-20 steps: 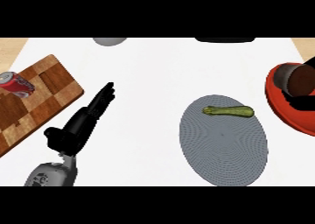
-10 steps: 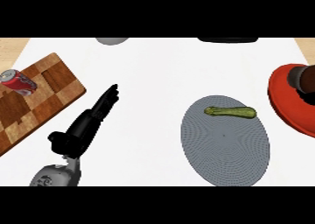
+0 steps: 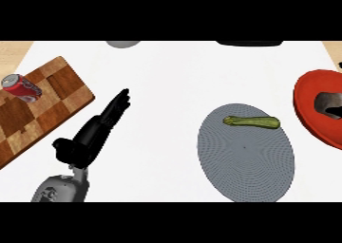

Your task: Pick the cupcake from the placemat and place it in the bowl

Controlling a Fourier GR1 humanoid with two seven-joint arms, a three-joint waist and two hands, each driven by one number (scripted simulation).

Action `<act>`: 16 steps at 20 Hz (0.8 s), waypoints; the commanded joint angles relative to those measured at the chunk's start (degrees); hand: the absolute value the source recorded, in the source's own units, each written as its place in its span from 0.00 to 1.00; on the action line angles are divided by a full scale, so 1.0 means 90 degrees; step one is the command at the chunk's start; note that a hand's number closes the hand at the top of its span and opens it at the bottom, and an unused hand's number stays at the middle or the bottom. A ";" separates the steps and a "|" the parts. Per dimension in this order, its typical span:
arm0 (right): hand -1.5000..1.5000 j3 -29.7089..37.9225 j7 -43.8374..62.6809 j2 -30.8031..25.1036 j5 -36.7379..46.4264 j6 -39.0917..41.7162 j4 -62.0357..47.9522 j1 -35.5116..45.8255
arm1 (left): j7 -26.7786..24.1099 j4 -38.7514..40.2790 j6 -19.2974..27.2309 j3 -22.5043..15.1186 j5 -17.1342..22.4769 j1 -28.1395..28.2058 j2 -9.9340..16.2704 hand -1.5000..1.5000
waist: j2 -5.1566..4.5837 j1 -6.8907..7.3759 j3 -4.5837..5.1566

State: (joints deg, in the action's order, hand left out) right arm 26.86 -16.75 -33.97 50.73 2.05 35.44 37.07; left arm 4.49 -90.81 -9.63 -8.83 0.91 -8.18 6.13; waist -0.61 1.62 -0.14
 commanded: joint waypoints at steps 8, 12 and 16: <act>0.00 0.1513 -0.0503 -0.0511 -0.1332 -0.0821 -0.1274 0.0798 | -0.0396 0.0263 -0.0095 0.0071 -0.0087 0.0164 0.0038 0.50 | -0.0020 -0.0020 -0.0001; 0.00 0.1963 -0.0700 -0.1097 -0.1799 -0.0398 -0.1730 0.0585 | 0.0129 -0.0280 0.0128 -0.0165 -0.0233 0.0184 -0.0152 0.50 | 0.0013 -0.0022 -0.0005; 0.00 0.2474 -0.0710 -0.1852 -0.2250 0.0039 -0.2101 0.0339 | -0.0067 -0.0061 0.0165 -0.0084 -0.0230 0.0162 -0.0215 0.50 | -0.0016 -0.0039 -0.0012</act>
State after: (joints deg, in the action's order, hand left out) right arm 44.85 -22.57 -45.97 34.08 0.81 19.96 42.01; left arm 4.35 -91.10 -9.22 -8.81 -0.34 -7.54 5.39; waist -0.57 1.15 -0.16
